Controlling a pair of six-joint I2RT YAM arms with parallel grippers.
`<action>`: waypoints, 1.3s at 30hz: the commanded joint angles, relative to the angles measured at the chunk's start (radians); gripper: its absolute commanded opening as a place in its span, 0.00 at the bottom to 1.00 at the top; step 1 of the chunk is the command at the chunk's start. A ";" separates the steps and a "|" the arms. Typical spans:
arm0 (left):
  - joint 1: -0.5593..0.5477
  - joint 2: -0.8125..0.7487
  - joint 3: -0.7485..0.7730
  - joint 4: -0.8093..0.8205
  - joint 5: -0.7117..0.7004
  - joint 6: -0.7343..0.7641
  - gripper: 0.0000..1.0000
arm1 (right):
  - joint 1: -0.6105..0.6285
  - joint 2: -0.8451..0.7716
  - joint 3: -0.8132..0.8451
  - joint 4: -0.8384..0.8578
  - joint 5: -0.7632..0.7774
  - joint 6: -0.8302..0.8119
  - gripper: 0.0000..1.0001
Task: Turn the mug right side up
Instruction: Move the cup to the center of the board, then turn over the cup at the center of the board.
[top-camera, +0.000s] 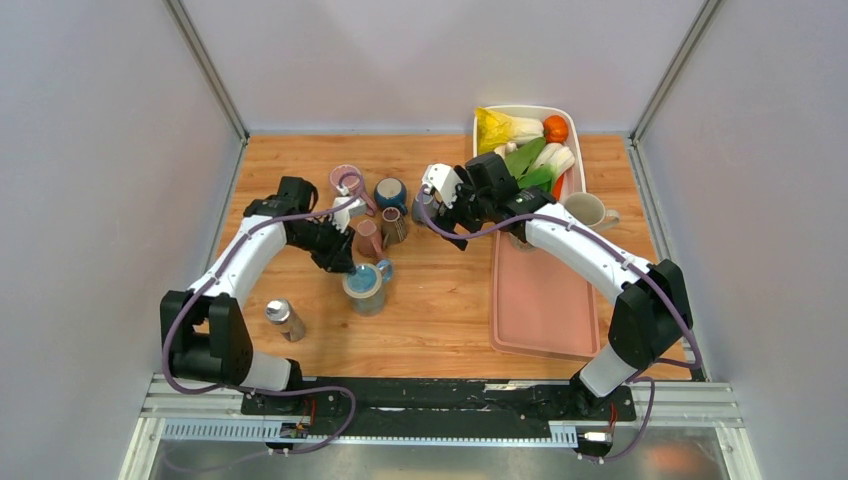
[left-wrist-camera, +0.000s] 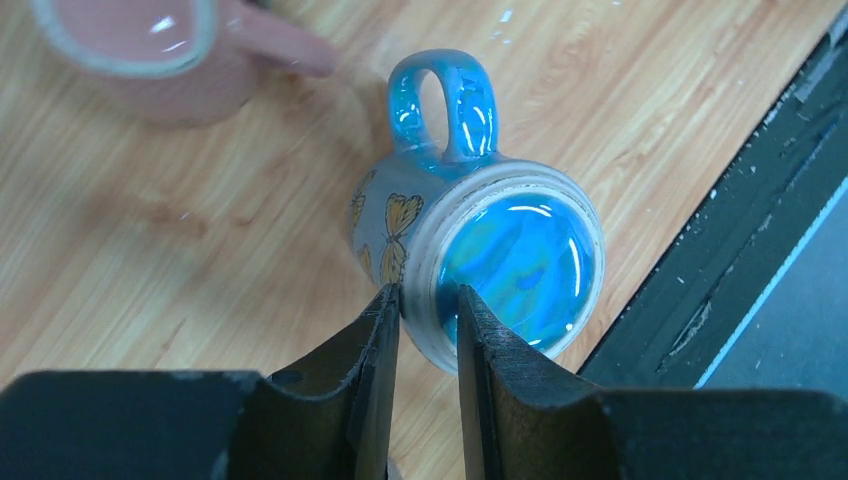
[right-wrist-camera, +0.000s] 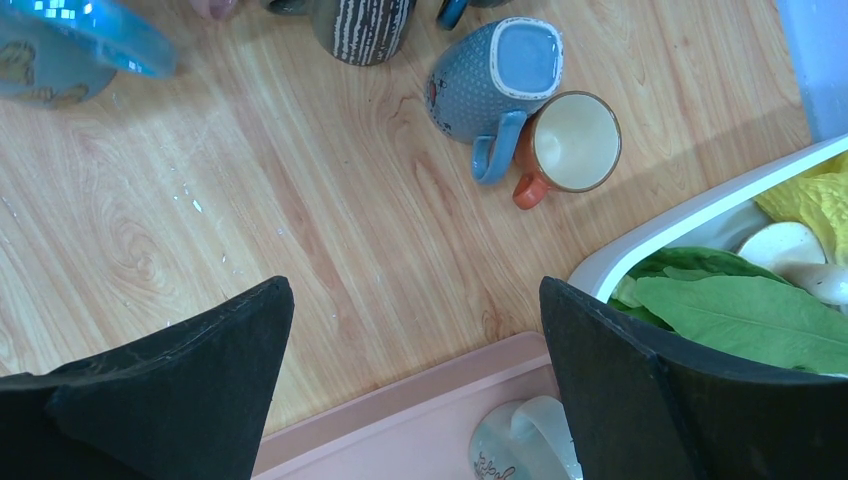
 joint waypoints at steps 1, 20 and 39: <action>-0.095 0.012 -0.017 -0.020 -0.034 0.045 0.33 | 0.004 -0.046 -0.004 0.000 -0.033 -0.024 1.00; -0.225 0.138 0.376 0.079 -0.020 -0.201 0.55 | -0.046 0.056 -0.098 0.003 -0.596 -0.342 1.00; -0.010 -0.274 0.087 0.251 -0.156 -0.541 0.61 | 0.151 0.234 -0.182 0.410 -0.346 0.063 0.80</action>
